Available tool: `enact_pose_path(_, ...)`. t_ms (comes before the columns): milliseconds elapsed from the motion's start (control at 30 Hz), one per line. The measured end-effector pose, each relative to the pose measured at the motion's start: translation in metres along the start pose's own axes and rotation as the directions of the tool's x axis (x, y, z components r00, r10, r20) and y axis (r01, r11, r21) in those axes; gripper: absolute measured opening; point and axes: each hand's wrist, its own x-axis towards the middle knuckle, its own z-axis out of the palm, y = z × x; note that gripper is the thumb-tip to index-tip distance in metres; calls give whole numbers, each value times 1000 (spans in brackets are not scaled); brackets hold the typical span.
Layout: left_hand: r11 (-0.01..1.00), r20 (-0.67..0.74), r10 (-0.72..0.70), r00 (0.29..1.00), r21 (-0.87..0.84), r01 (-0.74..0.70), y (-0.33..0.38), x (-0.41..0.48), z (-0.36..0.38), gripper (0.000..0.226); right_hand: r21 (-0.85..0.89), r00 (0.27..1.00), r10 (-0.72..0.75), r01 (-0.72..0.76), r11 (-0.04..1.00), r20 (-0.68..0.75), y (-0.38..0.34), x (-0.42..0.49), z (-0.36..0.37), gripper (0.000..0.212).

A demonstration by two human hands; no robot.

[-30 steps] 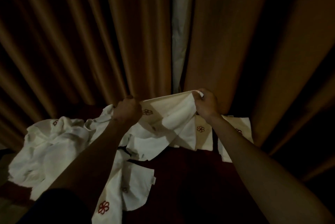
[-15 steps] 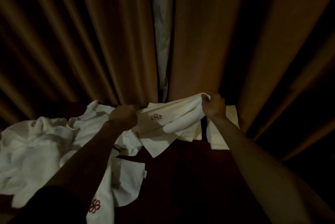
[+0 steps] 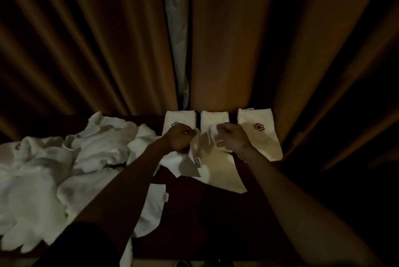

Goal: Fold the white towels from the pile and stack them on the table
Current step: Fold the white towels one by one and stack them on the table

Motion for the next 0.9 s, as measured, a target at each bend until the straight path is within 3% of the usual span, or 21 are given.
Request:
enact_pose_path(100, 990, 61, -21, 998, -139, 29, 12, -1, 26, 30, 156, 973, 115, -147, 977, 201, 7, -15, 5, 21)
enact_pose_path(167, 969, 132, -24, 991, -242, 56, 17, -1, 40, 27, 201, 967, 89, -139, 970, 239, 15, -18, 5, 14)
enact_pose_path(300, 926, 257, -49, 965, -351, 141, 19, -1, 59, 23, 259, 990, -44, 8, 966, 132, 41, -14, -3, 39)
enact_pose_path(433, 934, 307, 11, 952, -343, 100, 8, 9, 69, 17, -2, 998, -61, 61, 998, -21, 64, -11, -12, 32)
enact_pose_path(500, 979, 219, 71, 973, -201, -27, -7, 20, 70, 11, -142, 994, -76, 65, 988, -74, 71, -13, -15, 25)
enact_pose_path(600, 970, 30, 163, 986, 178, -165, -35, 32, 67, 3, -284, 988, -116, 82, 955, -105, 85, -12, -17, 20)
enact_pose_path(800, 938, -207, 169, 964, 334, -93, -96, 38, 52, 40, -421, 973, -158, 76, 904, -165, 100, -9, -14, 19)
enact_pose_path(900, 916, -280, 63, 958, 397, 56, -120, 39, 43, 57, -466, 964, -170, 57, 883, -205, 102, -5, -9, 19)
